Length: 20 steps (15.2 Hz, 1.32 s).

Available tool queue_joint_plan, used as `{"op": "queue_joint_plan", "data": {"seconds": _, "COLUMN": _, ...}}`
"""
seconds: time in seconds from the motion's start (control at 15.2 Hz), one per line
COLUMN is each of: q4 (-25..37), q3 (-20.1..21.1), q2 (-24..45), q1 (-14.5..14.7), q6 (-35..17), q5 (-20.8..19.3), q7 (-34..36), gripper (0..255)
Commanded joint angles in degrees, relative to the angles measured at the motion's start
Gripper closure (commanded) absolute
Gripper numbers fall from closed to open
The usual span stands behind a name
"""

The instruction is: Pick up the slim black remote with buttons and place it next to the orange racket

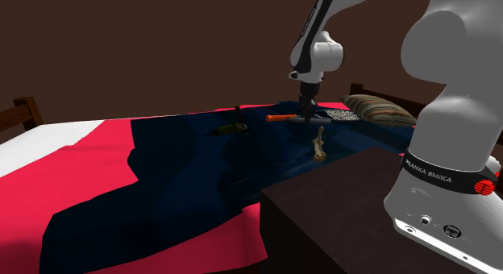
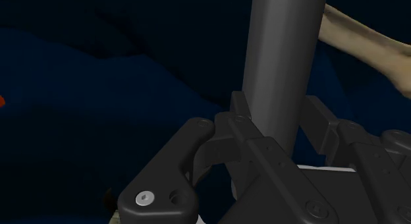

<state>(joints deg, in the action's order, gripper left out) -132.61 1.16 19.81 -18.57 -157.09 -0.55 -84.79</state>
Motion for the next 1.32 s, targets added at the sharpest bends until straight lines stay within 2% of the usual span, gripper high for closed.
{"op": "queue_joint_plan", "data": {"seconds": 0.0, "q4": 0.74, "q3": -0.14, "q2": 0.78, "q1": -2.44, "q6": -0.03, "q5": 0.65, "q7": -3.29, "gripper": 255}}
{"op": "queue_joint_plan", "data": {"seconds": 0.66, "q4": 8.50, "q3": -0.91, "q2": 5.13, "q1": -14.20, "q6": 3.60, "q5": 3.45, "q7": -18.22, "gripper": 255}}
{"op": "queue_joint_plan", "data": {"seconds": 1.25, "q4": 9.77, "q3": -0.67, "q2": 11.52, "q1": -14.37, "q6": -1.52, "q5": 3.68, "q7": -18.53, "gripper": 255}}
